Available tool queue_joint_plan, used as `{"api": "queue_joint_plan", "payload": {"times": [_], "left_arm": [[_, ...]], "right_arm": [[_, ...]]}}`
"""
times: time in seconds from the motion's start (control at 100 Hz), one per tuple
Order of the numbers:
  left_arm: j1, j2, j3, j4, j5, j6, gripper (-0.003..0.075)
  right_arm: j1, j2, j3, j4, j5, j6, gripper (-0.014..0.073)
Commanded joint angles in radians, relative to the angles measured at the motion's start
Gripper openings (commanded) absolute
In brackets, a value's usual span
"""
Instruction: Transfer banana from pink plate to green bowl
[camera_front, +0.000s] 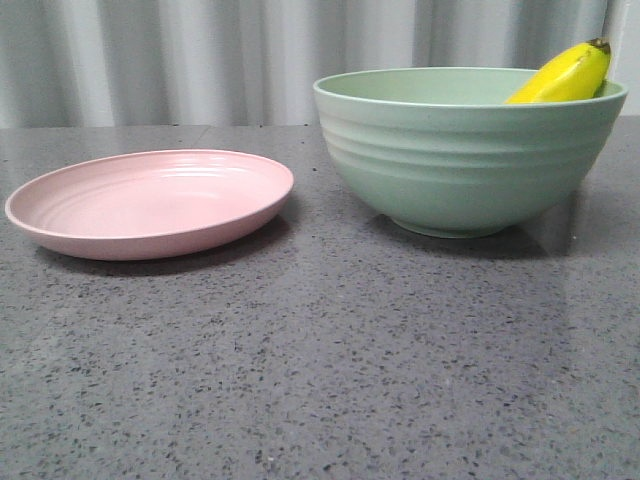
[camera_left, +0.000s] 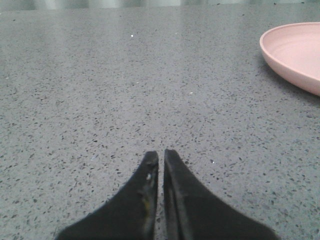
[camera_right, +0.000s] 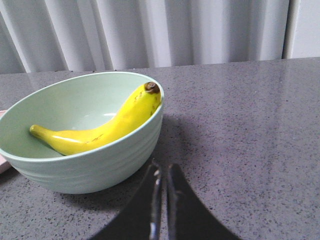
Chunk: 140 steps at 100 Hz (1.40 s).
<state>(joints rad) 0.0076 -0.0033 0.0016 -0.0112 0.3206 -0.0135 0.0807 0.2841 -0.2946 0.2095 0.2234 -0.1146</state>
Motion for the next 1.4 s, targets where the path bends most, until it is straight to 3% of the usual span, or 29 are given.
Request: {"api": "queue_joint_plan", "payload": {"times": [0.0, 0.75, 0.87, 1.02, 1.13, 1.21, 1.39], "left_arm": [[0.001, -0.033, 0.027, 0.001, -0.039, -0.008, -0.0019], [0.001, -0.033, 0.027, 0.001, -0.039, -0.008, -0.0019], [0.001, -0.033, 0.027, 0.001, -0.039, -0.008, -0.0019], [0.001, -0.033, 0.027, 0.001, -0.039, -0.008, -0.0019], [0.001, -0.033, 0.027, 0.001, -0.039, -0.008, -0.0019], [0.001, -0.033, 0.027, 0.001, -0.039, -0.008, -0.0019], [0.001, -0.033, 0.027, 0.001, -0.039, -0.008, -0.0019]], "right_arm": [[-0.005, 0.009, -0.027, -0.009, -0.076, -0.013, -0.0080], [-0.005, 0.005, -0.015, -0.009, -0.085, -0.013, -0.0080], [-0.026, -0.048, 0.049, -0.123, -0.145, -0.013, -0.0080], [-0.065, -0.155, 0.203, -0.154, -0.314, 0.070, -0.0080], [-0.100, -0.235, 0.334, -0.201, -0.395, 0.233, -0.0080], [-0.132, -0.286, 0.329, -0.318, -0.242, 0.313, -0.0080], [-0.185, -0.313, 0.335, -0.302, -0.134, 0.270, -0.0080]]}}
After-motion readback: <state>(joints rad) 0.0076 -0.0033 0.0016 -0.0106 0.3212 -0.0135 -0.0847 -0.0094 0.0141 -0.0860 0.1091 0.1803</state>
